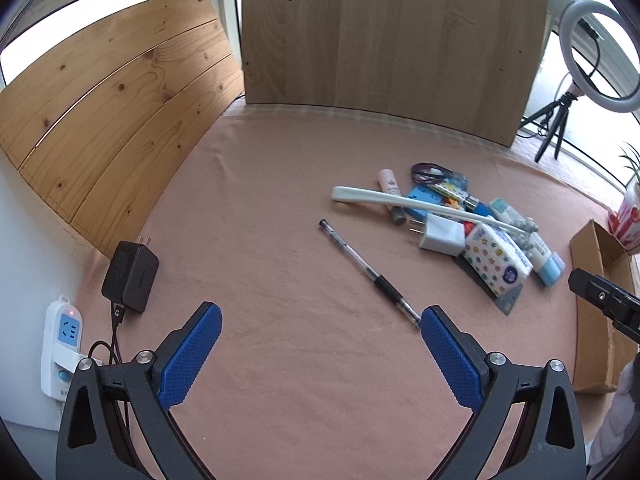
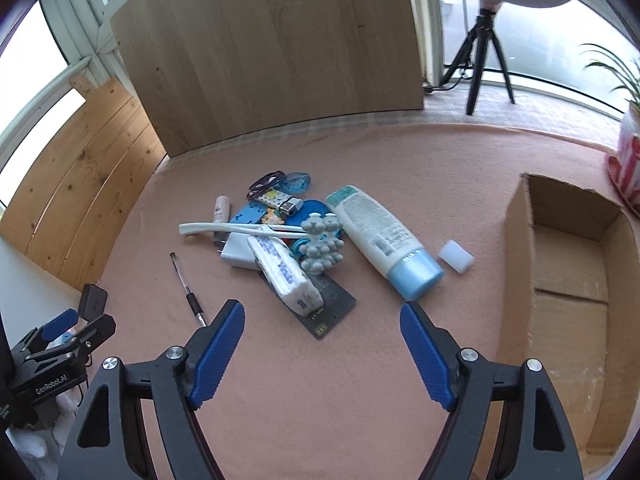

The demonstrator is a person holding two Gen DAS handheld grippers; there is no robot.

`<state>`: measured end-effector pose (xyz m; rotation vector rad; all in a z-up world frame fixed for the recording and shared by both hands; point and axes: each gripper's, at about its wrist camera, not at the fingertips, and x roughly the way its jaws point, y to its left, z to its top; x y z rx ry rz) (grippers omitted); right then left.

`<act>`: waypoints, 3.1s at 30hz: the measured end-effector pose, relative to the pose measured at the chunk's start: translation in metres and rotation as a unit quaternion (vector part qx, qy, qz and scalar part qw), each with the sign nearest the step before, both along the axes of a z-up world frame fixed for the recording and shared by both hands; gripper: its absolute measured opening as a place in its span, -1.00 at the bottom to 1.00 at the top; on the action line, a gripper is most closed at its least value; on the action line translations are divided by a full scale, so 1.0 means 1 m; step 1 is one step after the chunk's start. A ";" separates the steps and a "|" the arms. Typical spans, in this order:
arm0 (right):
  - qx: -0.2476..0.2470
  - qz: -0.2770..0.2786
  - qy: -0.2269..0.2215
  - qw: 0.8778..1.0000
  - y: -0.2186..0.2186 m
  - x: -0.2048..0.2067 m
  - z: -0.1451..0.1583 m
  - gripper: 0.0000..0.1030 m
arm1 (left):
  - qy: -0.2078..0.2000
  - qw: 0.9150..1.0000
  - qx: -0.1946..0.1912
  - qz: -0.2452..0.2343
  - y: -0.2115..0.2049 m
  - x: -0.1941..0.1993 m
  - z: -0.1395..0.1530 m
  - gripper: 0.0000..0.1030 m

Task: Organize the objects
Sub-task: 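Grasp the white dotted tissue pack with the right gripper and lift, then carry the tissue pack into the cardboard box and open the right gripper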

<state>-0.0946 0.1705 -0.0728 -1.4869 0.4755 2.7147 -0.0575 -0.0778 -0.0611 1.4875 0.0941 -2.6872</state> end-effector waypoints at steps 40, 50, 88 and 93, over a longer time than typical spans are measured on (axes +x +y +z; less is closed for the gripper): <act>-0.020 0.058 -0.067 0.996 -0.044 -0.067 -0.044 0.02 | -0.016 0.999 0.010 0.034 -0.012 0.002 -0.016 0.90; -0.058 0.066 -0.093 0.992 -0.047 -0.060 -0.059 -0.46 | -0.017 1.000 0.010 0.023 -0.003 0.002 -0.017 0.85; -0.153 -0.067 -0.120 0.979 0.039 0.016 -0.070 -0.11 | -0.105 0.965 0.096 -0.219 0.161 -0.038 -0.069 0.51; -0.158 -0.061 -0.132 0.977 0.035 0.011 -0.076 -0.25 | -0.121 0.958 0.123 -0.228 0.167 -0.039 -0.080 0.22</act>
